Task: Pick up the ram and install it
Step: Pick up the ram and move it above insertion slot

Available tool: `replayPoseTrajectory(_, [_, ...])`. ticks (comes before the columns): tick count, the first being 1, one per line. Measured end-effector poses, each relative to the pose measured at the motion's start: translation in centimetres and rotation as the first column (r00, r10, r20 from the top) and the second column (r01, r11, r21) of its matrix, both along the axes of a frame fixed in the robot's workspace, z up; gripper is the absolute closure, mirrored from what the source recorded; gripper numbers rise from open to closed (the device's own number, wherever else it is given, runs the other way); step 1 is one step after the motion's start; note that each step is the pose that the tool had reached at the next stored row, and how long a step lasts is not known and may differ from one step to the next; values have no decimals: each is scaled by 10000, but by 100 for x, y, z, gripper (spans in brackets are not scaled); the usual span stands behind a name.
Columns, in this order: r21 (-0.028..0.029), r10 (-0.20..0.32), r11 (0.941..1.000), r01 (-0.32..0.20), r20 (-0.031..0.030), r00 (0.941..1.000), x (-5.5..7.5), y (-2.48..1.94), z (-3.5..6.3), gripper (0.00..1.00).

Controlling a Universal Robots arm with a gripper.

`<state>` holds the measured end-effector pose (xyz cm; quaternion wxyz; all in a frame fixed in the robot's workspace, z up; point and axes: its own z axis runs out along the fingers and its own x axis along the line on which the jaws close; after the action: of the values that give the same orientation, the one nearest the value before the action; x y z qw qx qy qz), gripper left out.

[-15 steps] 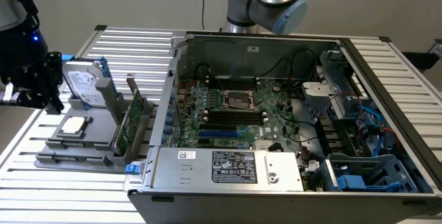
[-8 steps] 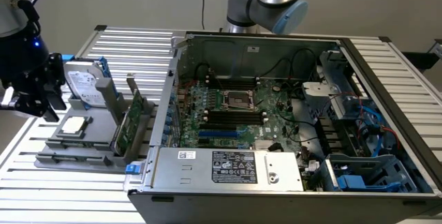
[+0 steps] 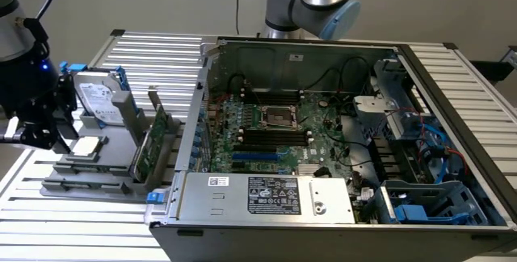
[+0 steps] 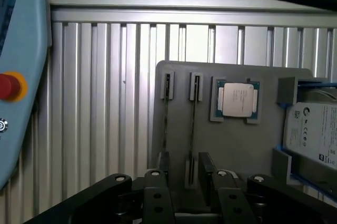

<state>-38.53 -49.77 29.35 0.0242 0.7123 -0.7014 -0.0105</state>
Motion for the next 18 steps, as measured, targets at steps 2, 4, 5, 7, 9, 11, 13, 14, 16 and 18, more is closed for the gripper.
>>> replayPoseTrajectory(2, [0, 38, 10000, -38, -1, 10000, 0, -25, -37, 64])
replayPoseTrajectory(4, [1, 81, 10000, -81, 0, 10000, 0, -48, -74, 64])
replayPoseTrajectory(5, [1, 108, 9999, -108, 0, 9999, 0, -56, -92, 64])
replayPoseTrajectory(7, [0, 178, 9998, -178, 0, 9998, 0, -67, -127, 64])
replayPoseTrajectory(9, [1, 251, 9997, -251, 0, 9997, 0, -78, -165, 64])
replayPoseTrajectory(11, [1, 291, 9996, -291, 0, 9996, 1, -89, -201, 64])
replayPoseTrajectory(13, [-2, 303, 9995, -303, -1, 9995, 2, -106, -236, 64])
replayPoseTrajectory(14, [0, 303, 9995, -303, 1, 9995, 4, -117, -255, 64])
replayPoseTrajectory(16, [1, 303, 9995, -303, 1, 9995, 10, -142, -292, 64])
replayPoseTrajectory(18, [1, 303, 9995, -303, 1, 9995, 18, -168, -328, 64])
